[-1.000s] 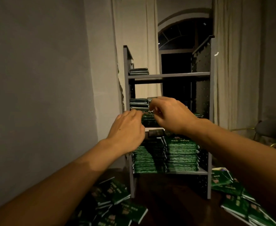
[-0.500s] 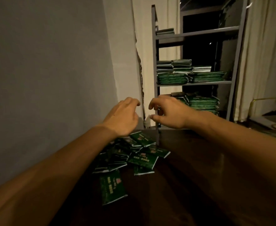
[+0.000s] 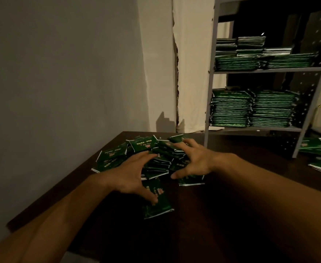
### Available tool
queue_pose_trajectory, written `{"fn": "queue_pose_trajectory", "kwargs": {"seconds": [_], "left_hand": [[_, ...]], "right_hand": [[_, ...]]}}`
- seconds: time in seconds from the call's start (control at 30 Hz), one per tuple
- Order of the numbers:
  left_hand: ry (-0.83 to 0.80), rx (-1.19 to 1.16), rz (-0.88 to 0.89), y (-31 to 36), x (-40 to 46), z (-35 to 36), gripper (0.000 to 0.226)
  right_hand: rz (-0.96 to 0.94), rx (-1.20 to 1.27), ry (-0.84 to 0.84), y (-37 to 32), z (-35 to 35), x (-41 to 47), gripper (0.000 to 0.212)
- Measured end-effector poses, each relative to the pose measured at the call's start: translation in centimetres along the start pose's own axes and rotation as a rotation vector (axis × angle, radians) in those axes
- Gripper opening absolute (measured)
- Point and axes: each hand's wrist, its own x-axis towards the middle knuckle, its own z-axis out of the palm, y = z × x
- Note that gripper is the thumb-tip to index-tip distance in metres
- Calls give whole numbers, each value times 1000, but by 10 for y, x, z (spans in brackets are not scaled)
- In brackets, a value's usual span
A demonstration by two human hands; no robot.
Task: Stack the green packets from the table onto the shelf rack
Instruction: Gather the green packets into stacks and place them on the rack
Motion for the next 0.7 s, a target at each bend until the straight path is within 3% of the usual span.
{"fn": "queue_pose_trajectory", "kwargs": {"seconds": [0.37, 0.7], "left_hand": [[-75, 134, 35, -40, 70, 1, 154], [-44, 51, -77, -47, 105, 28, 144]], "right_hand": [[90, 62, -11, 37, 7, 65, 141], [104, -33, -81, 53, 41, 102, 126]]}}
